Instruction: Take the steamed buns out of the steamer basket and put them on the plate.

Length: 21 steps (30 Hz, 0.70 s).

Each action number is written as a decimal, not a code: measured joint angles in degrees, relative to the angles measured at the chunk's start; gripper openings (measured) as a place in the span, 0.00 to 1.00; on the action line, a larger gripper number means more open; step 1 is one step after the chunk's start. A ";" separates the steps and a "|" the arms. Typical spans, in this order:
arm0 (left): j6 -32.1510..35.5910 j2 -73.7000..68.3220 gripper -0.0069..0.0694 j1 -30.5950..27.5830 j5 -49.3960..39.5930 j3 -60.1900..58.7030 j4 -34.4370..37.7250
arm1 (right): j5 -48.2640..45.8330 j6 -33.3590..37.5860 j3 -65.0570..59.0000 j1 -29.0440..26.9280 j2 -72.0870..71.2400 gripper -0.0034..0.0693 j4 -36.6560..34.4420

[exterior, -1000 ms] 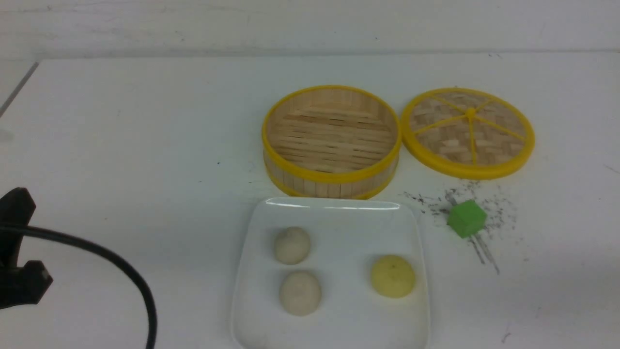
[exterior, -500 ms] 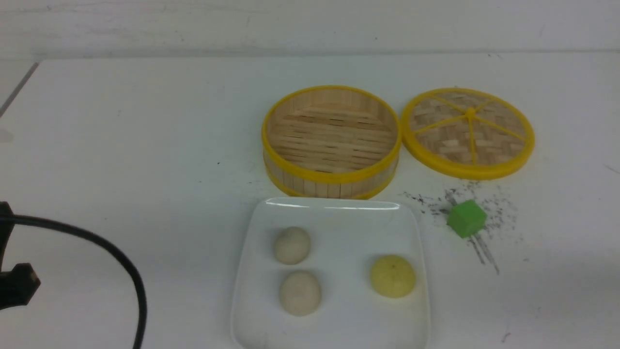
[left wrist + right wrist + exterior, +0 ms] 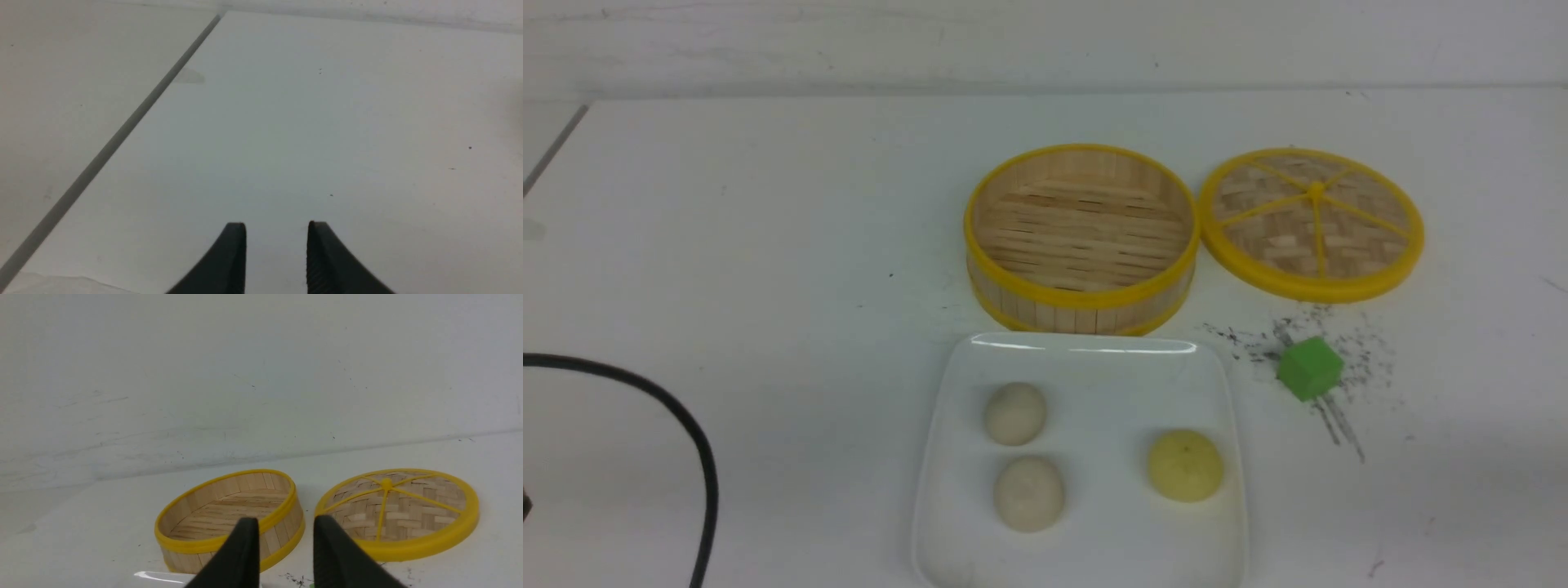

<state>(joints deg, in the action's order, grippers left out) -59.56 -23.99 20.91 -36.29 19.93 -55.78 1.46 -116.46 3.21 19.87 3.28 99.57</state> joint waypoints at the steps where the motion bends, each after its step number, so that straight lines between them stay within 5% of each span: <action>1: 0.00 0.00 0.41 0.00 -0.06 0.00 0.00 | 0.00 0.00 0.00 0.00 0.00 0.34 0.00; 9: 0.00 0.04 0.41 0.00 -0.05 0.00 0.00 | 0.18 0.00 0.00 0.00 0.00 0.36 -4.60; 10: 0.00 0.04 0.41 0.00 -0.05 0.00 0.00 | -0.07 0.00 0.00 0.00 0.00 0.36 -11.38; 14: 0.00 0.04 0.41 0.00 -0.30 0.00 0.00 | -1.15 0.00 0.00 0.00 0.00 0.37 -20.41; 21: 0.00 0.04 0.41 0.00 -3.45 0.00 0.16 | -3.34 0.00 0.00 0.00 0.00 0.37 -22.17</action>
<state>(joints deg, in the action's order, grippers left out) -59.56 -23.95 20.91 -39.73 19.93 -55.62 -1.88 -116.46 3.21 19.87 3.28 77.40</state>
